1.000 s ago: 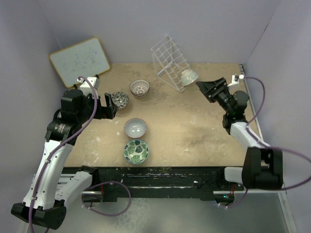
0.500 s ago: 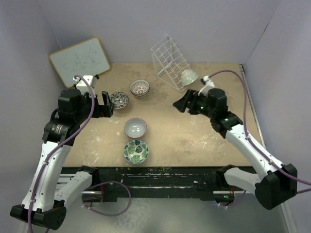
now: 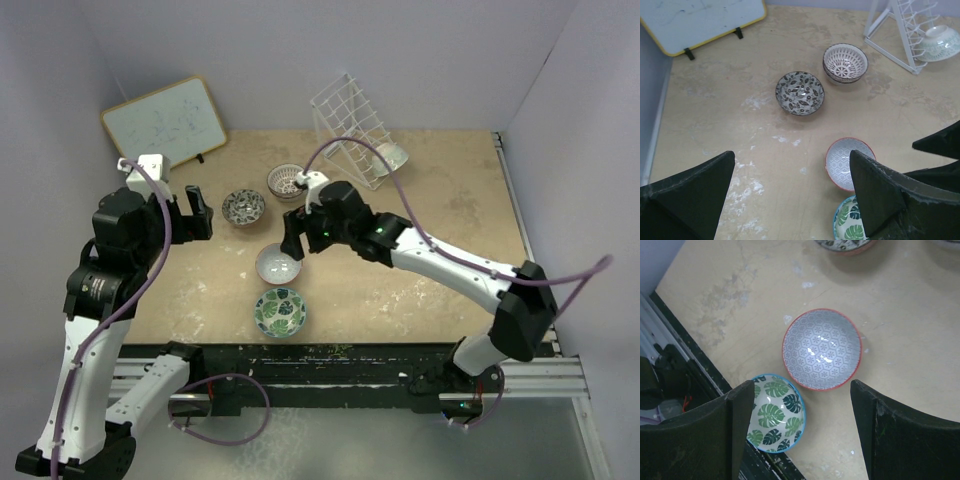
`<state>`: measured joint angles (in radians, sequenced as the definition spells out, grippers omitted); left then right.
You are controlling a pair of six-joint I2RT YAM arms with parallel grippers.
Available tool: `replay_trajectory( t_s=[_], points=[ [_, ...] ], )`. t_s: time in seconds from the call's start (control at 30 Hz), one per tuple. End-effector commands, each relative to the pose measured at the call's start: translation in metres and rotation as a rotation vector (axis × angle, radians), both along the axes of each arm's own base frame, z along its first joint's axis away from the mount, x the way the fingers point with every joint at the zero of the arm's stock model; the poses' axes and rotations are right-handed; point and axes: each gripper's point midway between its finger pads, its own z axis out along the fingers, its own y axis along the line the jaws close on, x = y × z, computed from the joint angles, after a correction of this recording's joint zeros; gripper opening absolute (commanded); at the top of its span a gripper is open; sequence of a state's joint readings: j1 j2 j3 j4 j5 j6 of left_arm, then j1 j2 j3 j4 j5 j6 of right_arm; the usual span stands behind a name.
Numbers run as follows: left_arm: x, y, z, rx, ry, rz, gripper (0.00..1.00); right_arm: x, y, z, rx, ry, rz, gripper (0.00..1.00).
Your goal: Load the bowls into the dish rack
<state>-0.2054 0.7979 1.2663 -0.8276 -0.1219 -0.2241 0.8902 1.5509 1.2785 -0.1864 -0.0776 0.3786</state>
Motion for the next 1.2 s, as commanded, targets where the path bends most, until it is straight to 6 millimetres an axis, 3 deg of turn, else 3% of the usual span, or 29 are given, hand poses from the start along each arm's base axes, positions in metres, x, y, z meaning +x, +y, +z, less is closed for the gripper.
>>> replay_trajectory(
  t_s=[0.0, 0.17, 0.43, 0.77, 1.17],
  points=[
    [-0.018, 0.031, 0.041, 0.028, -0.102, 0.151, 0.99, -0.01, 0.038, 0.0, -0.046, -0.04, 0.104, 0.79],
    [-0.035, 0.043, 0.061, 0.026, -0.172, 0.193, 0.99, -0.021, 0.07, -0.029, -0.113, -0.002, 0.162, 0.79],
    [-0.055, 0.056, 0.075, 0.043, -0.232, 0.235, 0.99, -0.018, 0.089, -0.074, -0.209, 0.041, 0.169, 0.72],
    [-0.06, 0.06, 0.071, 0.044, -0.226, 0.251, 0.99, -0.008, 0.096, -0.11, -0.331, 0.025, 0.144, 0.68],
    [-0.064, 0.064, 0.065, 0.061, -0.208, 0.269, 0.99, -0.003, 0.098, -0.133, -0.404, 0.013, 0.119, 0.52]
  ],
)
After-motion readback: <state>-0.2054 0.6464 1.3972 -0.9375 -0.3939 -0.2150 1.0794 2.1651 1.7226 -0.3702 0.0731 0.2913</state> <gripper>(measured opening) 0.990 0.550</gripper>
